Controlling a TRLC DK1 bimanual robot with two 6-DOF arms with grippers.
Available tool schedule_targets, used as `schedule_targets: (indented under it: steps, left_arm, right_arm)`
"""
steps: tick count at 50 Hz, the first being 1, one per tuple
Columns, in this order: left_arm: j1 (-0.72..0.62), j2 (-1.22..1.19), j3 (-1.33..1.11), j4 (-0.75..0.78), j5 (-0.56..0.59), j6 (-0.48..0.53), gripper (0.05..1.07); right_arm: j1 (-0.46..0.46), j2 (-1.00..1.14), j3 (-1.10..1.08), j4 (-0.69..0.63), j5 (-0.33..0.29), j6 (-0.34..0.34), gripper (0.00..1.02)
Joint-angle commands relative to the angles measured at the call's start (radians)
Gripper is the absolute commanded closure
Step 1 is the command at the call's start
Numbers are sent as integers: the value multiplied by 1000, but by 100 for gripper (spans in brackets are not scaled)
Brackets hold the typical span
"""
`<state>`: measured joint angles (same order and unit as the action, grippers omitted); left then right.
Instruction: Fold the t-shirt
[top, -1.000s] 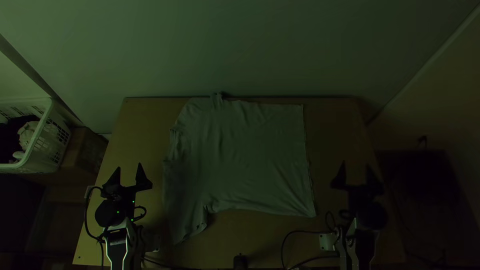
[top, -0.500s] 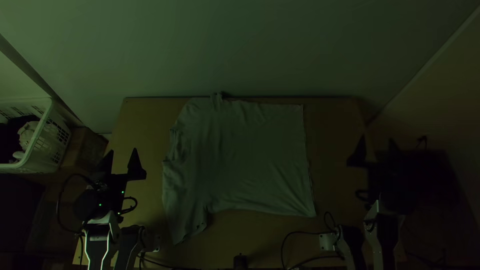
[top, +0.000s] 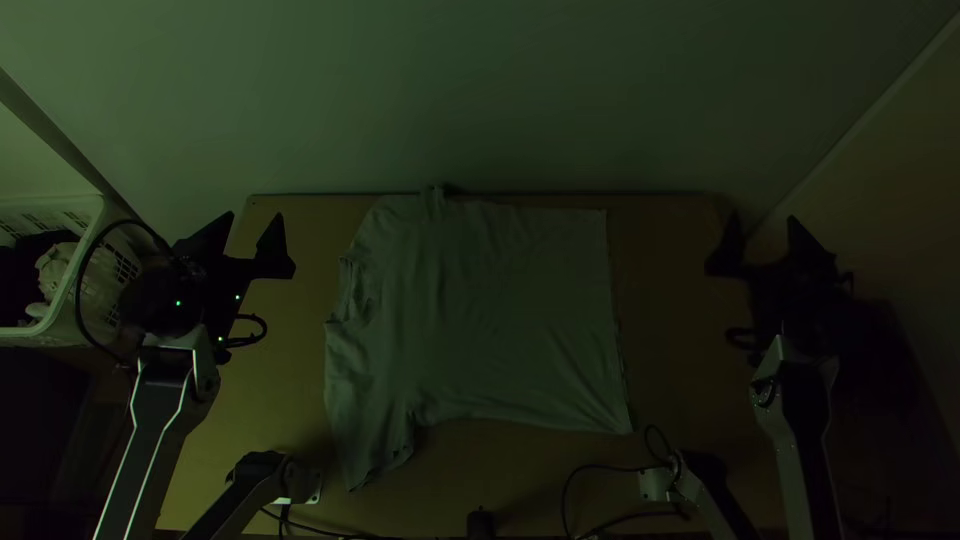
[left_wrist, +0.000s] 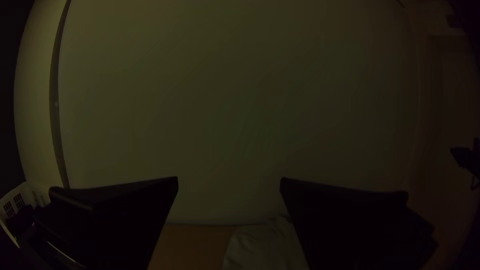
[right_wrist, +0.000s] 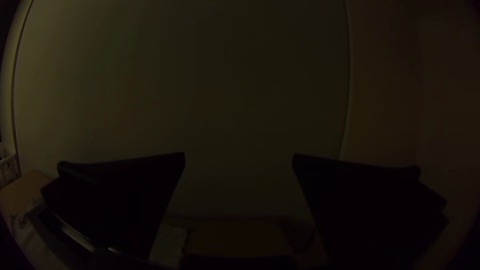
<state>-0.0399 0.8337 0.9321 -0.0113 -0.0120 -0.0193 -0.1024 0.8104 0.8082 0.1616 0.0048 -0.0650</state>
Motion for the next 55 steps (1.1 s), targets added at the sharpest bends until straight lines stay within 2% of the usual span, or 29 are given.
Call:
schedule_targets:
  steps: [1,14,29,49,55]
  left_arm:
    - [-20,108,126,-1,-2,35,9]
    - [-46,354,359,-18,3,38,9]
    - [-46,659,669,-184,1,22,9]
    - [-20,1070,1070,-449,10,-5,10]
    - [-17,1208,1226,-549,10,-5,11]
  right_arm:
    - [15,69,88,-25,6,-19,4]
    - [50,204,203,-99,6,-27,4]
    - [70,426,365,-188,6,-22,4]
    - [87,713,543,-209,6,76,4]
    - [101,802,620,-286,6,108,4]
